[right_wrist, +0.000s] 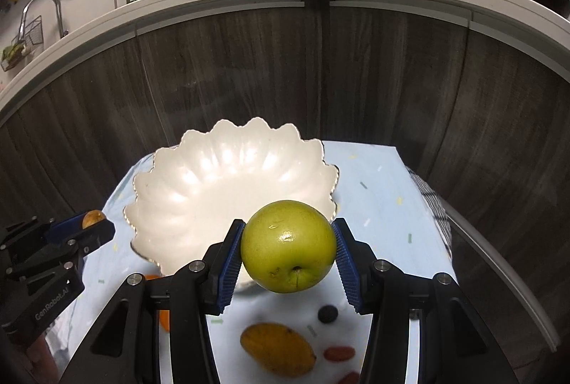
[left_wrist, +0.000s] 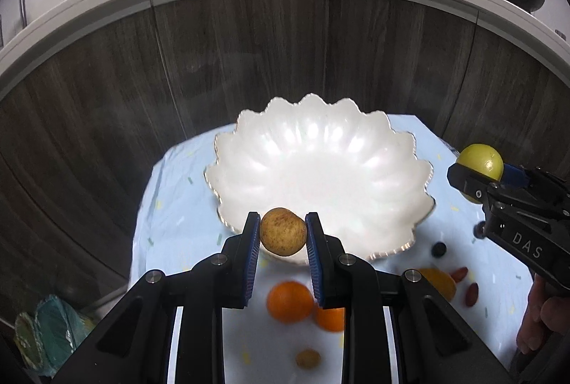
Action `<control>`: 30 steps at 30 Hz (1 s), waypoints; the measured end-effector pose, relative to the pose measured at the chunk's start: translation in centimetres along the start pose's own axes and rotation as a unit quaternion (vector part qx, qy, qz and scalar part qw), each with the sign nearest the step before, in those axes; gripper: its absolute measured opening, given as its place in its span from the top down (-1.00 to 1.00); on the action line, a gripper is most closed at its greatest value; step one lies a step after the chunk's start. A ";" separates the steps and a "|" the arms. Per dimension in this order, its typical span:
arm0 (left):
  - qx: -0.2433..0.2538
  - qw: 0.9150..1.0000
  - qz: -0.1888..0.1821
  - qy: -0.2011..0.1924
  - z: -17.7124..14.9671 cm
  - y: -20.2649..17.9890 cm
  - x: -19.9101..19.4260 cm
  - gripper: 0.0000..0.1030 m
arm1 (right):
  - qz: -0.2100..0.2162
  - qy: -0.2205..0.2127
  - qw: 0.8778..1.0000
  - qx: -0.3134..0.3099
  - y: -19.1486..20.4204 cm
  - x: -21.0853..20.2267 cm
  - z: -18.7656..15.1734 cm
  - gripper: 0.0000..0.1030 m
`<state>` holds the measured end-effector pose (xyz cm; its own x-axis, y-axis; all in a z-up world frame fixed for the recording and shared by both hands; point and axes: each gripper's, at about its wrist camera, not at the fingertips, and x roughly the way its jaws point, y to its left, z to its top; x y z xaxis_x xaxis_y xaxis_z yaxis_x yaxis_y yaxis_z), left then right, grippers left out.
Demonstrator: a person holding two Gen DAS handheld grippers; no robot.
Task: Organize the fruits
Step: 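Carry both fruits over the white bowl and open both tools to drop them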
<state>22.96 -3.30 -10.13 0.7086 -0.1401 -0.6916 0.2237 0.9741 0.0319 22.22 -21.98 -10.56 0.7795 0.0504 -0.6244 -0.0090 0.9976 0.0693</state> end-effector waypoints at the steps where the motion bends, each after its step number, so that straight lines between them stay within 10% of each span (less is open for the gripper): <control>1: 0.001 1.000 0.000 -0.001 0.3 0.1 0.3 0.50 | 0.001 0.001 1.000 0.000 0.0 0.2 0.2 0.04; 25: 0.003 0.998 -0.028 0.061 1.7 0.6 6.8 0.49 | 0.007 0.079 0.997 -0.009 0.1 6.4 0.9 0.03; 30: 0.001 0.998 -0.022 0.063 1.5 0.6 6.7 -0.02 | 0.009 0.092 0.996 -0.008 0.2 6.7 0.9 0.02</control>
<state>28.83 -3.87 -13.69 0.6085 -0.1592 -0.7774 0.2543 0.9671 0.0010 28.01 -21.46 -14.01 0.6517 0.0745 -0.7548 -0.0332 0.9970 0.0697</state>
